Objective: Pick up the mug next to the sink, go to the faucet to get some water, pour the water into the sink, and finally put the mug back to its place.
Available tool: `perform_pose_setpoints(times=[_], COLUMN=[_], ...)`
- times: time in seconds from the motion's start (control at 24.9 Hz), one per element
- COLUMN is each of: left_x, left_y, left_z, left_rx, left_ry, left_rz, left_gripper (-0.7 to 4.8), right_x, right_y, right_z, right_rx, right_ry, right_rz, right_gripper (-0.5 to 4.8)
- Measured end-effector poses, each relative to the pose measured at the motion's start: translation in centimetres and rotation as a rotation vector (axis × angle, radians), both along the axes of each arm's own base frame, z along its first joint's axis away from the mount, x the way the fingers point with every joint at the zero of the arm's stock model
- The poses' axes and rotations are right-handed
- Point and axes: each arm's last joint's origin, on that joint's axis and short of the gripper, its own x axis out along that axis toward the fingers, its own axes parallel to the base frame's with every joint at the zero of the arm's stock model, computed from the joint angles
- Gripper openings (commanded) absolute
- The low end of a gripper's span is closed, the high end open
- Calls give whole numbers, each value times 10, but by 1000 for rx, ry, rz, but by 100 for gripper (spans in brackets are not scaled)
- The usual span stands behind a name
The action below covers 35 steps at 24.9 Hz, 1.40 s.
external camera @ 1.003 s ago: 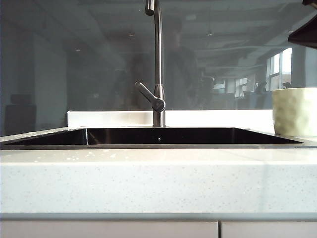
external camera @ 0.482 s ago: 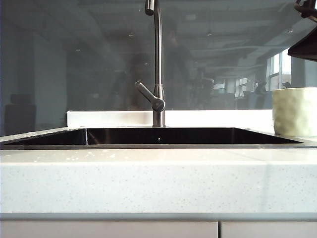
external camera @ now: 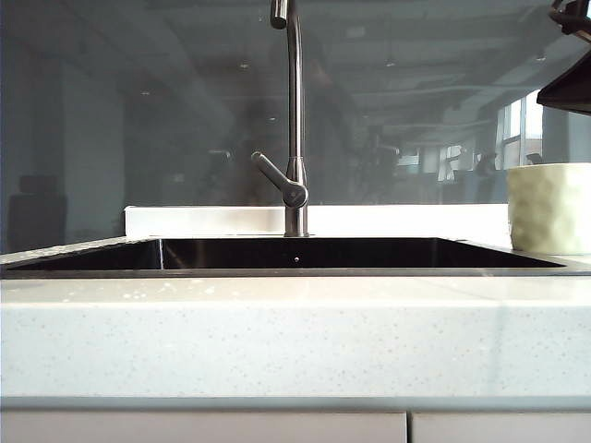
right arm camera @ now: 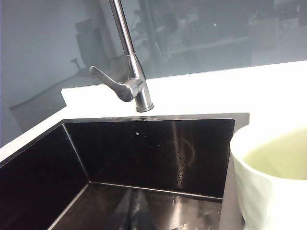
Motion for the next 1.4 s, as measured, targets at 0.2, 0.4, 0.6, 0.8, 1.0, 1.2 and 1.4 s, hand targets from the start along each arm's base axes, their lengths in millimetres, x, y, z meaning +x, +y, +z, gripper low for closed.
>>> perform_pose_setpoints(times=[0.2, 0.4, 0.6, 0.8, 1.0, 1.2, 1.4], left_x=[6, 8, 8, 8, 8, 8, 8], left_y=[2, 0, 0, 0, -1, 0, 0], left_z=[-18, -33, -31, -26, -29, -29, -30], left_rx=[-41, -46, 0, 51, 20, -7, -10], left_ry=[39, 104, 75, 28, 54, 58, 68], left_rz=[-11, -35, -33, -35, -44, -45, -46], left_gripper=[-3, -3, -3, -3, -3, -3, -3], right_x=[0, 0, 0, 0, 0, 0, 0], right_y=[0, 0, 0, 0, 0, 0, 0], right_z=[0, -1, -1, -1, -1, -1, -1], right_rx=[-1, -1, -1, -1, -1, -1, -1], right_ry=[4, 5, 5, 6, 6, 6, 6], right_rz=[0, 0, 0, 0, 0, 0, 0], right_gripper=[-8, -8, -8, -8, -8, -8, -8])
